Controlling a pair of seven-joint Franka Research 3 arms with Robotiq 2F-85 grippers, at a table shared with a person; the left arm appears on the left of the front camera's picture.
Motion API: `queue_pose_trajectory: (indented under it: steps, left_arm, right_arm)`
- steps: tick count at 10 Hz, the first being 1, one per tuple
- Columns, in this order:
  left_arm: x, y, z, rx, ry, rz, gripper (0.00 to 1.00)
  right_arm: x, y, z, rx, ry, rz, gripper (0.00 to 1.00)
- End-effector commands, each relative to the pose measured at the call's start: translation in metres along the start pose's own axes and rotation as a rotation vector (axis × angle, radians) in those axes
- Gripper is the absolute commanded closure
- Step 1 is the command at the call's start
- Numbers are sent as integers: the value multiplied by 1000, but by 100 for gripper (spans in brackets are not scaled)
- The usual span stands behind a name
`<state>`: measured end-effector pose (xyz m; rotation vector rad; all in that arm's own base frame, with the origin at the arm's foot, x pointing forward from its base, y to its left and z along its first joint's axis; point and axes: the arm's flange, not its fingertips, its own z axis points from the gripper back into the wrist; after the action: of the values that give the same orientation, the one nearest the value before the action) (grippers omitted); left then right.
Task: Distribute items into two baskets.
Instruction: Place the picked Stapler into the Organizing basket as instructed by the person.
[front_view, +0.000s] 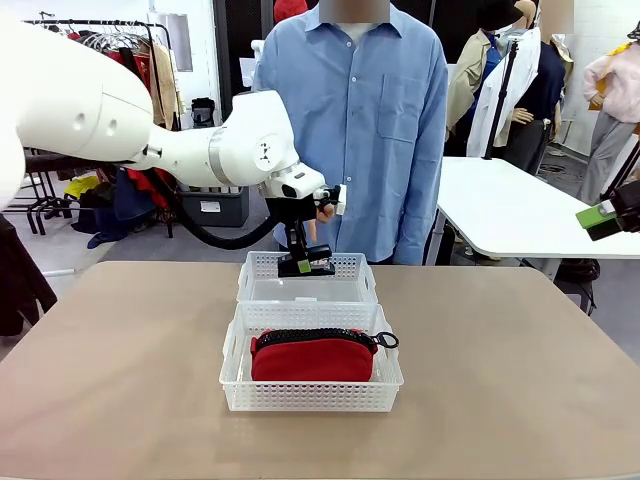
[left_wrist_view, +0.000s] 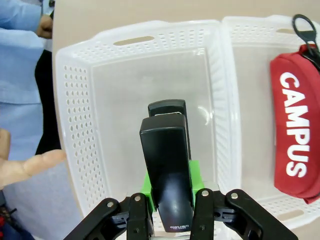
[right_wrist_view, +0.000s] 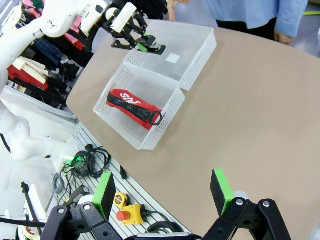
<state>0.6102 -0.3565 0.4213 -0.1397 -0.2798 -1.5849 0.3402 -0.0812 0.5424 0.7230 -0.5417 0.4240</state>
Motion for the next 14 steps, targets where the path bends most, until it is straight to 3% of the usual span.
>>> queue_pose_trajectory:
  steps: [1, 7, 14]
  left_arm:
    - [1, 7, -6, 34, 14, 25, 100]
    - [-11, 13, -51, 20, 57, 11, 100]
    - [-18, 14, -77, -22, 60, -33, 100]
  right_arm:
    - [1, 0, 2, -4, 6, 1, 0]
    - [1, 0, 2, -4, 6, 1, 0]
    - [1, 0, 2, -4, 6, 1, 0]
